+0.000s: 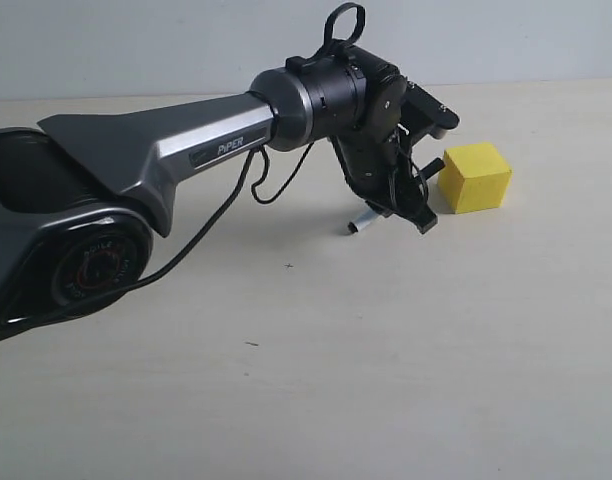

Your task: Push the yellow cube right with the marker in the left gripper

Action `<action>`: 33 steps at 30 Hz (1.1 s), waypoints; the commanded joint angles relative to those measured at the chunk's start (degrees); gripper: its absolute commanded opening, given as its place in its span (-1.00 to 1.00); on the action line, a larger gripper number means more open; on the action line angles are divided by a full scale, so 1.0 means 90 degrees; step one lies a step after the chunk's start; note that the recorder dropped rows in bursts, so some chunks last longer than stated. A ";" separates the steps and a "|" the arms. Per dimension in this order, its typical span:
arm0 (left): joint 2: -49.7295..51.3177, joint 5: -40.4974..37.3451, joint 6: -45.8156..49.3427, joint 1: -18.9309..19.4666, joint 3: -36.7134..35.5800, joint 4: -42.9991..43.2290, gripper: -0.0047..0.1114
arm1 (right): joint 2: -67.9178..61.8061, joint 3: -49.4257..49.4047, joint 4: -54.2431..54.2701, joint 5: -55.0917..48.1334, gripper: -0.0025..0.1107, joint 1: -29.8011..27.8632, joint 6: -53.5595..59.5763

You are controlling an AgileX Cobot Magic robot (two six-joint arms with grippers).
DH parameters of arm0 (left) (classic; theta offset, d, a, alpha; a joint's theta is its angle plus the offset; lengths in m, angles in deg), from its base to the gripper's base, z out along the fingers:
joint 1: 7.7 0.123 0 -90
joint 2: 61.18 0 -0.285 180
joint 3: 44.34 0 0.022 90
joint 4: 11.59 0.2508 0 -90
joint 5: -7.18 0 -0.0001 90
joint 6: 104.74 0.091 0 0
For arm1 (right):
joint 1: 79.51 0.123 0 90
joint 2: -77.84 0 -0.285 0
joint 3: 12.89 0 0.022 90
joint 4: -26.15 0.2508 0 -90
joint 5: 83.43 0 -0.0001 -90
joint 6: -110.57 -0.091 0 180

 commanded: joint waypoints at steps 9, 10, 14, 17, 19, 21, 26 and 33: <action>-0.0025 0.0600 -0.0093 -0.0021 -0.0019 -0.0061 -0.92 | 0.0037 -0.0028 -0.0013 0.0032 -0.96 0.0008 0.0016; -0.0021 0.0655 -0.0093 -0.0021 -0.0019 -0.0061 -0.92 | 0.0037 -0.0028 -0.0013 0.0032 -0.96 0.0008 0.0016; -0.0086 0.0608 -0.0230 -0.0021 0.0077 0.0112 -0.92 | 0.0037 -0.0028 -0.0002 0.0032 -0.96 0.0008 0.0016; -0.0327 0.0037 -0.0258 0.0073 0.0177 0.0169 -0.92 | 0.0037 -0.0028 -0.0002 0.0032 -0.96 0.0008 0.0016; -0.0511 -0.0326 -0.0258 0.0142 0.0177 0.0169 -0.92 | 0.0037 -0.0028 -0.0002 0.0032 -0.96 0.0008 0.0016; -0.0666 -0.0669 -0.0258 0.0209 0.0177 0.0121 -0.92 | 0.0037 -0.0028 -0.0002 0.0032 -0.96 0.0008 0.0016; -0.0831 -0.1469 -0.0551 0.0270 0.0177 0.0124 -0.92 | 0.0037 -0.0028 -0.0002 0.0032 -0.96 0.0008 0.0016; -0.1317 -0.1852 -0.0827 0.0270 -0.0545 -0.0389 -0.92 | 0.0037 -0.0028 -0.0002 0.0032 -0.96 0.0008 0.0016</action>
